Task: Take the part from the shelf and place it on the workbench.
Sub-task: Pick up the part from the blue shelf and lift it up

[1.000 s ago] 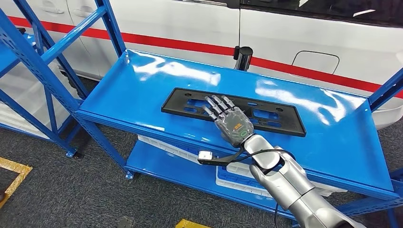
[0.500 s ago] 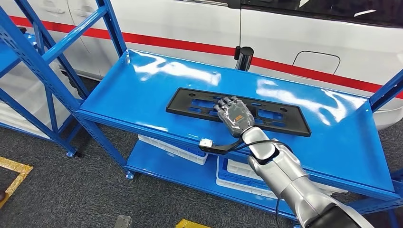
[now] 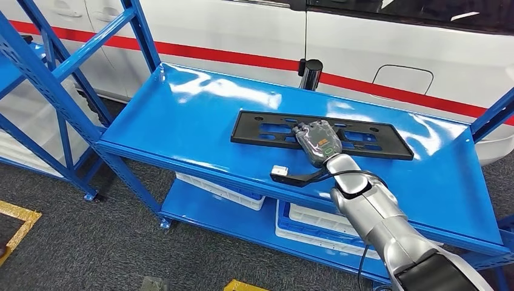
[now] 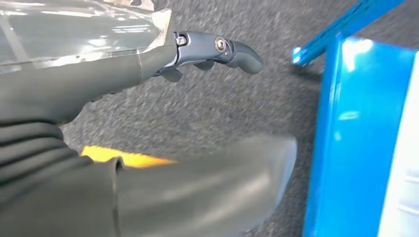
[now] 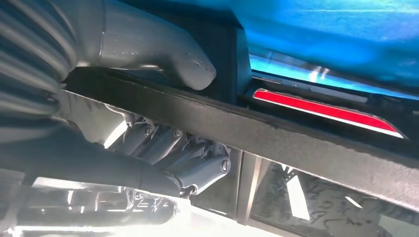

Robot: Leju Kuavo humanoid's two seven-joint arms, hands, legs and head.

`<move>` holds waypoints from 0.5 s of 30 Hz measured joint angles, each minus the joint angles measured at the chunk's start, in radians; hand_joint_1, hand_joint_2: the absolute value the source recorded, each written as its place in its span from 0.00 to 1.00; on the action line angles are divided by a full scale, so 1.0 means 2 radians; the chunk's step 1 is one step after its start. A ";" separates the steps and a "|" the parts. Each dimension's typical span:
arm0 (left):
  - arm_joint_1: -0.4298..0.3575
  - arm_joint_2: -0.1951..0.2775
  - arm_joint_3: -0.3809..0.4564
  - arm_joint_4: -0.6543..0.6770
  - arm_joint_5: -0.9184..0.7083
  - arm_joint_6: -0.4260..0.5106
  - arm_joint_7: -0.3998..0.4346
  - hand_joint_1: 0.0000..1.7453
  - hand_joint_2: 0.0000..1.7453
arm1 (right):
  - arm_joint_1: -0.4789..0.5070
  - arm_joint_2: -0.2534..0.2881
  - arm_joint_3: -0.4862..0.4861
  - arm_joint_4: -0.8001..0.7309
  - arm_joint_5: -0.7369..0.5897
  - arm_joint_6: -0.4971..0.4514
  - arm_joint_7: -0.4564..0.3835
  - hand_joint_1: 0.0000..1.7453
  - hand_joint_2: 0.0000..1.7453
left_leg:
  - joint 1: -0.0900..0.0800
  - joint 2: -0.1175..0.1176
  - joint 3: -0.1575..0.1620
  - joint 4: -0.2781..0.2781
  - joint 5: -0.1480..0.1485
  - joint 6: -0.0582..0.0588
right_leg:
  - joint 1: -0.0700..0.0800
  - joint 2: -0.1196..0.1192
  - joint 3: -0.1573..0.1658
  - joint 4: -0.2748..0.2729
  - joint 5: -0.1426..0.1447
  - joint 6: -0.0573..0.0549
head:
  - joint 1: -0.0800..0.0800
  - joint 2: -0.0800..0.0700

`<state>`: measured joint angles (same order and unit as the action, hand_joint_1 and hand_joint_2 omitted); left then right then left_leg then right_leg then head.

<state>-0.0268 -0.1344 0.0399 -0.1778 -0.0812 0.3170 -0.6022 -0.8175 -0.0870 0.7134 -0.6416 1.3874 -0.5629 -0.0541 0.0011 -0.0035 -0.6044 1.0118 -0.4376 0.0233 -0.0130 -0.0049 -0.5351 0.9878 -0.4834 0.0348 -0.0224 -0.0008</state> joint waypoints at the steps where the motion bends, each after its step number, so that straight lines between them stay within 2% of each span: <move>1: 0.000 0.000 0.001 0.000 0.001 0.002 -0.005 0.00 1.00 | 0.000 0.000 -0.002 -0.001 -0.004 0.000 -0.005 0.95 1.00 | 0.000 0.000 0.000 0.000 0.000 0.000 | 0.000 0.000 0.000 0.000 0.000 0.000 | 0.000 0.000; 7: 0.001 -0.001 0.006 0.000 0.006 0.004 -0.015 0.00 1.00 | 0.003 -0.005 -0.010 -0.030 -0.025 0.004 -0.024 0.94 1.00 | 0.000 0.000 0.000 0.000 0.000 0.000 | 0.000 0.000 0.000 0.000 0.000 0.000 | 0.000 0.000; 15: 0.002 -0.001 0.023 0.000 0.023 -0.023 -0.033 0.00 1.00 | 0.010 -0.048 -0.028 -0.196 -0.042 0.053 -0.029 0.93 1.00 | 0.000 0.000 0.000 0.000 0.000 0.000 | 0.000 0.000 -0.001 0.000 0.000 0.000 | 0.000 0.000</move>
<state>-0.0235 -0.1372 0.0865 -0.1778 -0.0360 0.2720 -0.6689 -0.7981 -0.1824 0.6582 -1.0330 1.3026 -0.4561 -0.1124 0.0009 -0.0035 -0.6053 1.0120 -0.4377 0.0234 -0.0132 -0.0049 -0.5363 0.9877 -0.4835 0.0348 -0.0224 -0.0008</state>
